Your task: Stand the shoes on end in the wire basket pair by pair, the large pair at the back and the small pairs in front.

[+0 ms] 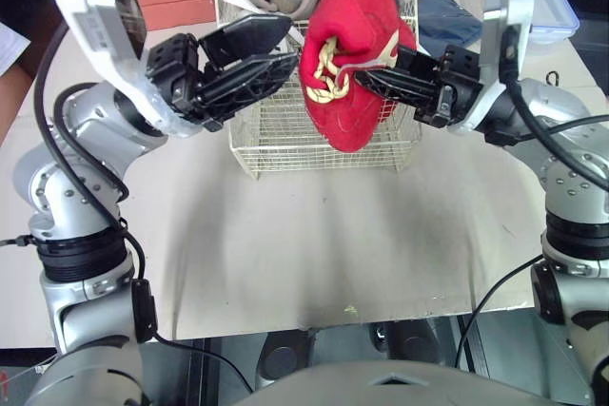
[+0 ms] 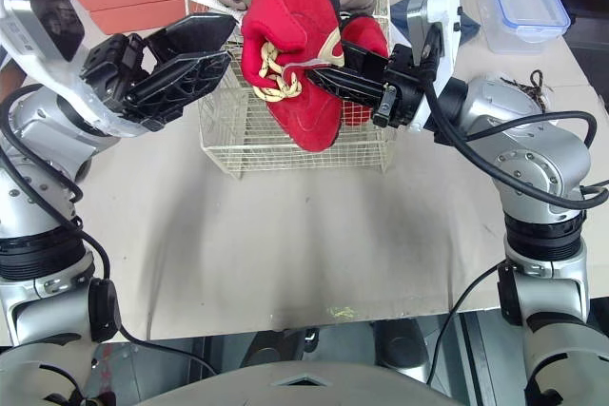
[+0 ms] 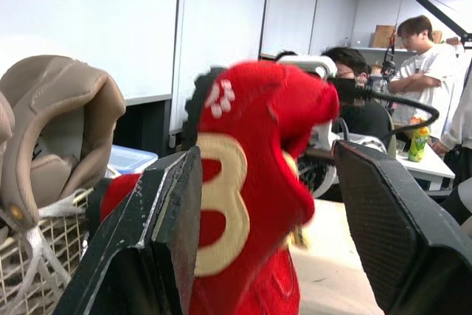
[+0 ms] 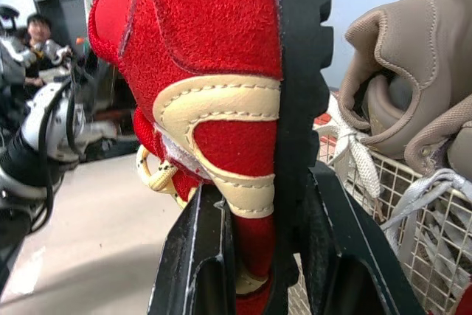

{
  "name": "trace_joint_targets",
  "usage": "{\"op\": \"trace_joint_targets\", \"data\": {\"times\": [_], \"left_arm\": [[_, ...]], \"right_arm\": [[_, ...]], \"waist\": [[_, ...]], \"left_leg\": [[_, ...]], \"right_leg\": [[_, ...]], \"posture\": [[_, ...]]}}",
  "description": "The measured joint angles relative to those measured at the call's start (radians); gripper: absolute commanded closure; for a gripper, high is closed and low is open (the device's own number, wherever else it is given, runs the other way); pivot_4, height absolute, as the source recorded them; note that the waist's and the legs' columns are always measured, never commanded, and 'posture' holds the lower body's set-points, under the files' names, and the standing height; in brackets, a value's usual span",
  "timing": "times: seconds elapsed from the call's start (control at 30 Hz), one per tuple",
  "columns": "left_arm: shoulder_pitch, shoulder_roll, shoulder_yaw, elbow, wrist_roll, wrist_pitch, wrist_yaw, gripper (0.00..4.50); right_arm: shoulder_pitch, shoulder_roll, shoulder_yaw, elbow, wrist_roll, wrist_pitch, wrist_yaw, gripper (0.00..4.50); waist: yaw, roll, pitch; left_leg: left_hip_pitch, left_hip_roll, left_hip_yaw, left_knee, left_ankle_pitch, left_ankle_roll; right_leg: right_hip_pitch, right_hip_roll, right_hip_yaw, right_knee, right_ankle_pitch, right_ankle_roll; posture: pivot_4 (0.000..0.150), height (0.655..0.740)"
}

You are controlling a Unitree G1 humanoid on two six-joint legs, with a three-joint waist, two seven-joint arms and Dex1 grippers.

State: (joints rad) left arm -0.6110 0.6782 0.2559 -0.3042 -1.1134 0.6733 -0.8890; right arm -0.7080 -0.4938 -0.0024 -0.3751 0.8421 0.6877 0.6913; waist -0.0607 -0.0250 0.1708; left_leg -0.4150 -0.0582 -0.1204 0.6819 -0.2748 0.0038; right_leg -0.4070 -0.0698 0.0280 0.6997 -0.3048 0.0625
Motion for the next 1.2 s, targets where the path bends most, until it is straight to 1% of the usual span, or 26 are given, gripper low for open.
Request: {"op": "trace_joint_targets", "data": {"times": [0.13, 0.23, 0.27, 0.3, 0.33, 0.43, 0.5, 0.53, 0.6, 0.73, 0.77, 0.83, 0.93, 1.0, 1.07, 1.1, 1.2], "left_arm": [[-0.008, -0.020, -0.059, 0.001, 0.078, -0.005, 0.038, 1.41], [-0.008, -0.028, -0.090, 0.000, 0.126, -0.017, 0.036, 1.41], [-0.008, -0.038, -0.098, 0.001, 0.147, -0.030, 0.036, 1.91], [-0.008, -0.045, -0.103, 0.002, 0.159, -0.039, 0.036, 2.12], [-0.012, -0.059, -0.105, 0.011, 0.180, -0.054, 0.040, 2.71], [-0.017, -0.082, -0.104, 0.025, 0.202, -0.074, 0.053, 3.74], [-0.018, -0.094, -0.099, 0.030, 0.204, -0.074, 0.056, 4.29], [-0.018, -0.097, -0.098, 0.030, 0.199, -0.071, 0.057, 4.33], [-0.017, -0.097, -0.098, 0.030, 0.191, -0.064, 0.058, 4.34], [-0.010, -0.116, -0.077, 0.017, 0.187, -0.064, 0.097, 4.34], [-0.009, -0.117, -0.064, 0.012, 0.187, -0.071, 0.112, 4.34], [-0.009, -0.129, -0.022, 0.002, 0.199, -0.098, 0.173, 4.34], [0.017, -0.133, 0.031, -0.042, 0.251, -0.150, 0.265, 4.35], [0.040, -0.162, 0.042, -0.088, 0.290, -0.172, 0.338, 4.35], [0.064, -0.187, 0.043, -0.135, 0.330, -0.188, 0.413, 4.35], [0.074, -0.186, 0.040, -0.150, 0.347, -0.188, 0.430, 4.35], [0.118, -0.175, -0.002, -0.188, 0.452, -0.208, 0.482, 4.35]], "right_arm": [[0.000, 0.012, 0.004, 0.003, -0.024, -0.006, 0.004, 4.13], [0.000, 0.014, 0.005, 0.003, -0.038, -0.006, 0.004, 4.13], [0.000, 0.015, 0.005, 0.003, -0.042, -0.005, 0.003, 4.13], [0.000, 0.017, 0.005, 0.003, -0.045, -0.004, 0.003, 4.13], [0.000, 0.019, 0.004, 0.003, -0.049, -0.003, 0.001, 4.13], [0.000, 0.021, 0.002, 0.003, -0.051, -0.003, 0.001, 4.13], [0.000, 0.020, 0.001, 0.002, -0.052, -0.002, 0.001, 4.13], [0.000, 0.018, 0.000, 0.001, -0.052, -0.002, 0.002, 4.13], [0.000, 0.012, 0.000, -0.001, -0.052, 0.000, 0.004, 3.14], [-0.004, -0.008, -0.002, -0.018, -0.016, 0.038, 0.025, 1.35], [-0.003, -0.017, -0.004, -0.021, -0.008, 0.048, 0.028, 0.86], [-0.003, -0.037, -0.018, -0.028, -0.006, 0.049, 0.028, 0.03], [0.023, -0.071, -0.077, -0.054, 0.027, 0.050, 0.028, 0.00], [0.043, -0.105, -0.113, -0.060, 0.039, 0.051, 0.028, 0.00], [0.056, -0.139, -0.137, -0.063, 0.043, 0.051, 0.030, 0.00], [0.060, -0.150, -0.143, -0.065, 0.046, 0.052, 0.030, 0.00], [0.081, -0.198, -0.167, -0.076, 0.049, 0.053, 0.040, 0.00]], "waist": [[-0.001, 0.000, 0.000], [-0.001, 0.000, 0.000], [0.000, 0.000, 0.000], [0.000, 0.000, 0.000], [0.001, 0.000, 0.000], [0.001, 0.000, 0.000], [0.001, 0.000, 0.000], [0.001, 0.000, 0.000], [0.001, 0.000, 0.000], [0.001, 0.000, 0.000], [0.001, 0.000, 0.000], [0.002, 0.000, 0.000], [0.005, 0.000, 0.000], [0.013, 0.000, 0.000], [0.020, 0.000, 0.000], [0.021, 0.000, 0.000], [0.023, 0.000, 0.000]], "left_leg": [[0.000, 0.000, 0.000, 0.000, 0.000, 0.000], [0.000, 0.000, 0.000, 0.000, 0.000, 0.000], [0.000, 0.000, 0.000, 0.000, 0.000, 0.000], [0.000, 0.000, 0.000, 0.000, 0.000, 0.000], [0.000, 0.000, 0.000, 0.000, 0.000, 0.000], [0.000, 0.000, 0.000, 0.000, 0.000, 0.000], [0.000, 0.000, 0.000, 0.000, 0.000, 0.000], [0.000, 0.000, 0.000, 0.000, 0.000, 0.000], [0.000, 0.000, 0.000, 0.000, 0.000, 0.000], [0.000, 0.000, 0.000, 0.000, 0.000, 0.000], [0.000, 0.000, 0.000, 0.000, 0.000, 0.000], [0.000, 0.000, 0.000, 0.000, 0.000, 0.000], [-0.001, 0.000, 0.000, 0.000, 0.000, 0.000], [-0.001, -0.001, 0.000, 0.000, 0.000, 0.000], [-0.001, -0.001, 0.000, 0.000, 0.000, 0.000], [-0.001, -0.001, 0.000, 0.000, 0.000, 0.000], [-0.001, -0.001, 0.001, 0.000, 0.000, 0.000]], "right_leg": [[0.000, 0.000, 0.000, 0.000, 0.000, 0.000], [0.000, 0.000, 0.000, 0.000, 0.000, 0.000], [0.000, 0.000, 0.000, 0.000, 0.000, 0.000], [0.000, 0.000, 0.000, 0.000, 0.000, 0.000], [0.000, 0.000, 0.000, 0.000, 0.000, 0.000], [0.000, 0.000, 0.000, 0.000, 0.000, 0.000], [0.000, 0.000, 0.000, 0.000, 0.000, 0.000], [0.000, 0.000, 0.000, 0.000, 0.000, 0.000], [0.000, 0.000, 0.000, 0.000, 0.000, 0.000], [0.000, 0.000, 0.000, 0.000, 0.000, 0.000], [0.000, 0.000, 0.000, 0.000, 0.000, 0.000], [0.000, 0.000, 0.000, 0.000, 0.000, 0.000], [0.000, -0.001, 0.000, -0.001, 0.000, 0.000], [0.000, -0.001, 0.000, -0.002, 0.000, 0.000], [0.000, -0.001, 0.000, -0.001, 0.000, 0.000], [0.000, -0.001, 0.001, -0.001, 0.000, 0.000], [0.000, -0.001, 0.001, -0.001, 0.000, 0.000]], "posture": [[0.150, 0.7400], [0.150, 0.7400], [0.150, 0.7400], [0.150, 0.7400], [0.150, 0.7400], [0.150, 0.7400], [0.150, 0.7400], [0.150, 0.7400], [0.150, 0.7400], [0.150, 0.7400], [0.150, 0.7400], [0.150, 0.7400], [0.150, 0.7400], [0.150, 0.7400], [0.150, 0.7400], [0.150, 0.7400], [0.150, 0.7400]]}}
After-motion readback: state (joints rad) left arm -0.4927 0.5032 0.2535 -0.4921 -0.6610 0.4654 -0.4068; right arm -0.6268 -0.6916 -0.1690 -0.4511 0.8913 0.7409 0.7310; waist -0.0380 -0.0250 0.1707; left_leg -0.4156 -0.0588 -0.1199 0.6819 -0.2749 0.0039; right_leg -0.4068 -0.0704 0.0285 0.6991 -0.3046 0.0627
